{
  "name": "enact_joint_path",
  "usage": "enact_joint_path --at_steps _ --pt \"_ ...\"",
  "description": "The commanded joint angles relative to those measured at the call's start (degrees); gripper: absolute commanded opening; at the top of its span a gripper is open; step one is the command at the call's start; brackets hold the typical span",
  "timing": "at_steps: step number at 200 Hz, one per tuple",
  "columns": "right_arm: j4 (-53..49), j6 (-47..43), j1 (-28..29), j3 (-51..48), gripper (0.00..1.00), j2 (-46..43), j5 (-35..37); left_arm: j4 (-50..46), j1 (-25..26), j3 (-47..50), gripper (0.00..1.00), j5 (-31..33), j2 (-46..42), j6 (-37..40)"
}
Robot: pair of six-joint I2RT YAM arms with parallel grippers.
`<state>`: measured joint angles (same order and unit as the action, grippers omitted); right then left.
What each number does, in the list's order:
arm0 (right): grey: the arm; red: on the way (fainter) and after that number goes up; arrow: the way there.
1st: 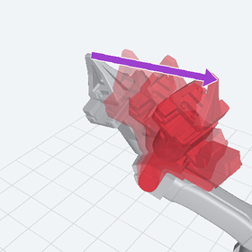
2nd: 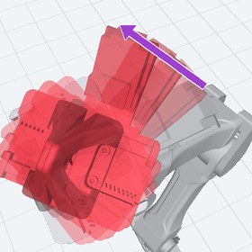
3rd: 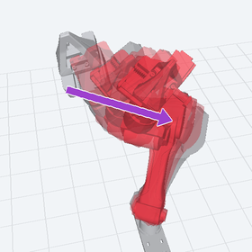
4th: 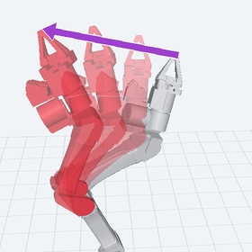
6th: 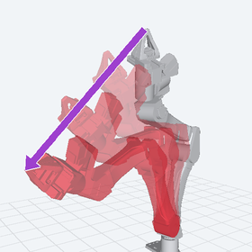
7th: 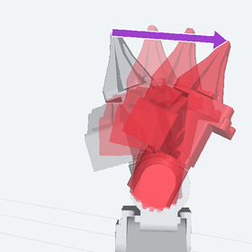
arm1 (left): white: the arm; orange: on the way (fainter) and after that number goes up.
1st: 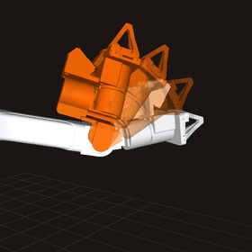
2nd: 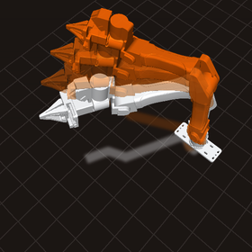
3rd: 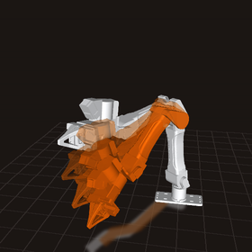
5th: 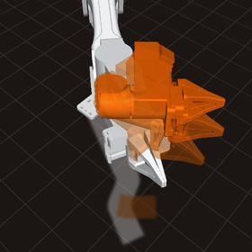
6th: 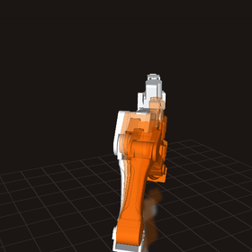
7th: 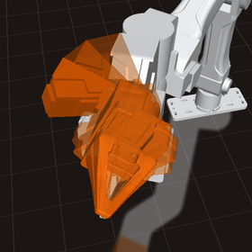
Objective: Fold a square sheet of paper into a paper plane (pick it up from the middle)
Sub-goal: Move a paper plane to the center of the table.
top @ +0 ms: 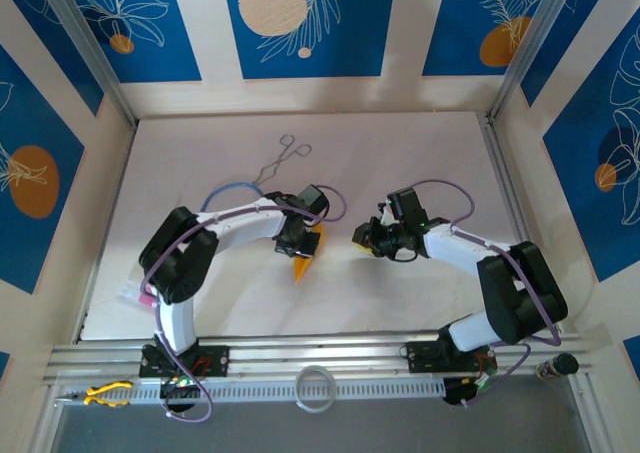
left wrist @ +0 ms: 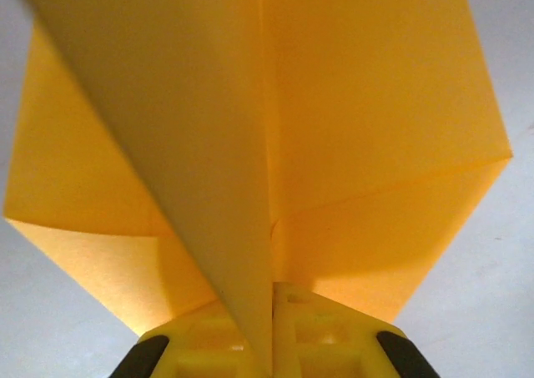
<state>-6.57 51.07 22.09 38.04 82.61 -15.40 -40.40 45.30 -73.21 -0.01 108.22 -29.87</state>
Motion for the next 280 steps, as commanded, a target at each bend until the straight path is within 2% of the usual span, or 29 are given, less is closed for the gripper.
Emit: enact_joint_path --at_steps 1,39,152,197,236,280 --pt "-1.0 -0.9 -0.2 -0.8 0.26 -1.0 -0.9 -4.3 0.1 -2.6 0.08 1.9 1.6 -0.2" --pt "-0.3 -0.7 -0.3 -0.9 0.26 -0.1 -1.5 -4.2 0.2 -3.0 0.09 1.2 3.0 -1.4" --pt "0.5 -0.9 -0.4 -1.4 0.26 0.8 -1.7 -2.8 0.5 -2.8 0.25 1.5 4.8 -2.3" --pt "-0.3 -1.6 -0.7 -0.8 0.26 0.0 -1.7 -3.0 1.8 -2.7 0.36 4.9 6.8 -11.3" --pt "-3.3 -3.8 -1.5 -0.4 0.26 -2.5 -0.8 -8.1 4.0 -8.2 0.42 8.8 11.2 -20.8" --pt "-5.2 -5.8 -4.0 -1.6 0.27 -6.2 -1.4 -7.6 4.6 -10.5 0.43 8.8 12.2 -23.2"
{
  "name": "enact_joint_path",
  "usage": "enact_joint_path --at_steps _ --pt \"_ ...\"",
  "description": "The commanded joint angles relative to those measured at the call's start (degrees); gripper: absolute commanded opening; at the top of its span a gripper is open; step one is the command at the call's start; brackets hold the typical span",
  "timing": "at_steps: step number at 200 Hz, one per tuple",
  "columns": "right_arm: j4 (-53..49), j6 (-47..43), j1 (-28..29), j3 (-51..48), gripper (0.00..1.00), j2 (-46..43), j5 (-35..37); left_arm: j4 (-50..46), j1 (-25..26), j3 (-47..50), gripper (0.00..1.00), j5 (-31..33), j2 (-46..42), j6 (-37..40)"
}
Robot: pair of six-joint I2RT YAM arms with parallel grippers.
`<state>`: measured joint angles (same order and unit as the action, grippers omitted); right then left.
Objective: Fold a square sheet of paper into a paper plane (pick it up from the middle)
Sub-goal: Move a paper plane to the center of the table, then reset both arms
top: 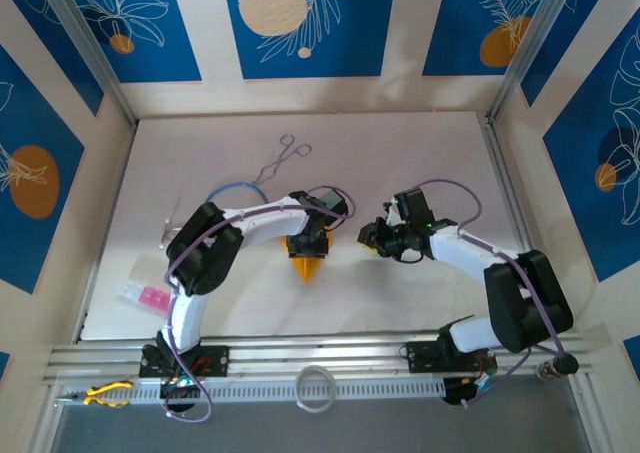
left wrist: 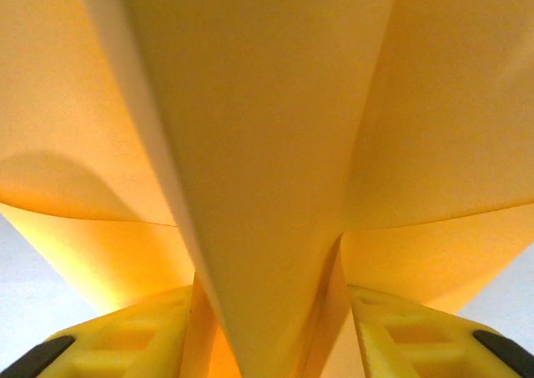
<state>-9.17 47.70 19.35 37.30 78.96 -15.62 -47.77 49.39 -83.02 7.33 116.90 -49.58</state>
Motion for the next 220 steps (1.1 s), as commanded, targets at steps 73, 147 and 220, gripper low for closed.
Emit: enact_joint_path --at_steps 73,147,220 --pt "-8.8 -6.1 -3.7 0.7 0.35 -9.9 3.7 -2.1 0.2 -3.8 0.47 4.3 -2.1 -3.1" --pt "-13.8 -9.6 -7.2 3.5 0.46 -17.1 9.6 -3.3 -0.3 -3.7 0.51 4.8 -6.7 -0.5" --pt "9.9 -34.3 -8.7 -0.5 0.99 -13.1 44.1 9.6 -6.4 10.5 0.93 27.9 -29.7 20.6"
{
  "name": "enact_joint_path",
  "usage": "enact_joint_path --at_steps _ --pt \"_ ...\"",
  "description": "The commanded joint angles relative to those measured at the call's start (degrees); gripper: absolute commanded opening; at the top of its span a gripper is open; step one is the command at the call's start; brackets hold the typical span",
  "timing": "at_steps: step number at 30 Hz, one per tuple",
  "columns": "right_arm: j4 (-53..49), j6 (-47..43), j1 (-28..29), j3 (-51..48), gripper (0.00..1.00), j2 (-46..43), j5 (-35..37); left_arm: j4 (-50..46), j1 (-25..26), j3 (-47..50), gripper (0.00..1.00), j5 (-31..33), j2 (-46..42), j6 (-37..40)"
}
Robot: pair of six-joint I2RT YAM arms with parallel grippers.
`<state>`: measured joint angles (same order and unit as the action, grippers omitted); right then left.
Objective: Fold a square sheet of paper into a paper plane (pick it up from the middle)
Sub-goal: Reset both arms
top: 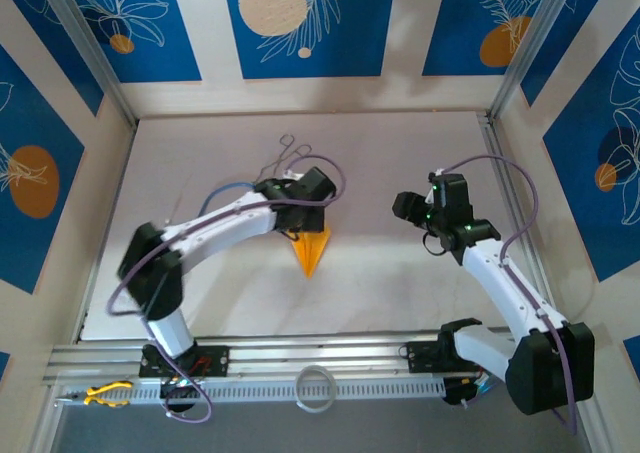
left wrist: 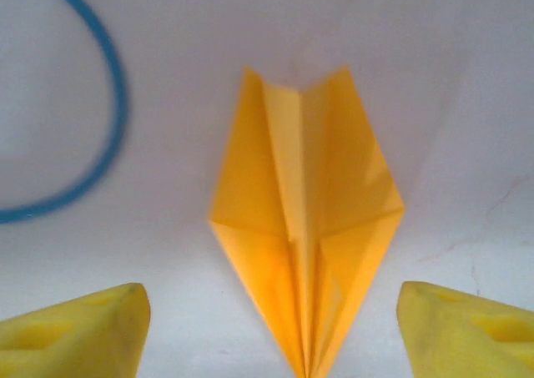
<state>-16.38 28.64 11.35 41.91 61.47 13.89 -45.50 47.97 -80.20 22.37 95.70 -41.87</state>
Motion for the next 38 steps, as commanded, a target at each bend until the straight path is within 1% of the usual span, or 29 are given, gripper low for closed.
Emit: enact_joint_path --at_steps 1,2,3,5,6,7,8,9,10,11,13,14,15,16,17,18,19,20,22,23,24,25,26,27,28,30,31,35,38 --pt "17.7 -15.6 -0.7 -5.4 0.99 4.7 14.7 7.6 -5.3 8.3 0.94 13.1 -9.0 13.5" --pt "21.6 -17.5 -1.2 -6.2 0.99 7.5 15.4 13.0 -7.6 12.8 0.99 13.9 -12.1 17.8" --pt "24.0 -17.7 -2.2 -6.3 0.99 10.4 15.3 18.2 -11.1 17.4 1.0 13.6 -15.1 21.0" --pt "28.3 -18.5 -4.0 -6.4 0.99 15.9 12.2 26.1 -18.2 25.2 1.0 12.3 -19.7 24.6" --pt "32.8 -20.0 -4.2 -7.6 0.99 17.7 10.2 29.9 -21.8 28.6 1.0 11.6 -21.4 26.6" --pt "39.5 -21.9 -4.1 -9.6 0.99 18.9 8.2 33.1 -24.9 31.6 1.0 11.2 -22.4 28.9" --pt "47.9 -24.0 -4.1 -12.5 0.99 20.3 5.2 37.0 -27.8 34.6 1.0 9.9 -23.3 31.5" --pt "51.1 -27.5 -3.9 -13.7 1.0 20.6 2.4 39.8 -30.8 36.8 1.0 7.5 -23.8 33.7" --pt "54.3 -28.4 -4.2 -14.9 0.99 21.1 -0.3 42.3 -32.8 38.5 1.0 5.9 -23.9 35.5" --pt "54.7 -28.2 -5.7 -15.7 0.99 21.4 -4.7 45.2 -34.5 40.4 1.0 5.4 -23.6 37.0" --pt "62.3 -25.6 -9.5 -19.7 0.99 21.9 -10.6 52.6 -37.3 44.2 1.0 3.4 -22.5 39.7" --pt "69.6 -24.6 -12.3 -22.4 0.99 24.5 -17.2 57.6 -38.5 46.5 1.0 2.2 -21.8 40.7" --pt "76.7 -22.9 -13.8 -23.5 0.98 27.6 -20.7 63.4 -39.2 48.8 1.0 0.2 -20.5 41.7" --pt "72.2 -23.6 -14.1 -22.4 0.98 26.2 -21.4 68.6 -39.9 50.5 1.0 -1.5 -19.4 41.9" --pt "62.2 -24.8 -13.6 -19.1 1.0 24.4 -20.6 73.7 -40.4 52.3 1.0 -3.7 -17.8 42.5" --pt "63.1 -23.6 -12.5 -17.8 0.99 26.1 -16.2 78.9 -40.9 53.9 1.0 -5.5 -16.1 43.0" --pt "63.9 -21.9 -11.9 -18.4 0.99 26.1 -10.0 83.4 -41.3 54.9 1.0 -6.9 -14.2 43.2" --pt "63.0 -21.9 -11.4 -18.5 0.99 25.5 -7.0 87.0 -41.7 55.4 1.0 -8.8 -12.7 43.4" --pt "63.8 -22.4 -10.4 -18.7 0.99 25.8 -5.1 90.3 -43.4 55.3 1.0 -13.6 -8.9 43.0" --pt "64.1 -22.5 -10.0 -19.0 0.99 25.5 -4.3 93.7 -44.2 56.5 1.0 -18.3 -7.7 43.5" --pt "65.4 -23.2 -8.9 -19.3 0.99 25.9 -2.1 96.5 -44.9 58.6 1.0 -20.5 -7.1 43.7" --pt "65.2 -22.9 -9.2 -19.3 0.99 25.8 -2.5 103.0 -44.9 60.0 1.0 -19.4 -5.4 43.4" --pt "63.7 -22.6 -9.9 -18.7 0.99 25.7 -4.4 101.7 -45.3 60.3 1.0 -16.8 -6.4 41.8" --pt "64.0 -22.7 -10.1 -18.8 0.99 25.7 -4.8 100.5 -45.2 60.2 1.0 -15.8 -6.9 41.5" --pt "64.3 -22.9 -9.7 -19.0 0.99 25.6 -4.1 102.2 -45.1 60.2 1.0 -15.3 -6.0 41.8" --pt "64.5 -23.0 -9.4 -19.0 0.99 25.7 -3.6 101.2 -45.0 60.1 1.0 -15.1 -6.4 41.8" --pt "64.3 -23.0 -9.5 -18.9 0.99 25.7 -3.7 102.6 -45.0 60.3 1.0 -15.0 -6.0 41.9" --pt "63.2 -22.7 -10.4 -18.4 0.99 25.8 -6.0 101.9 -45.0 60.3 1.0 -16.1 -6.4 42.1" --pt "63.5 -22.7 -10.4 -18.5 0.99 25.7 -5.9 101.8 -45.0 60.2 1.0 -16.2 -6.3 42.2"
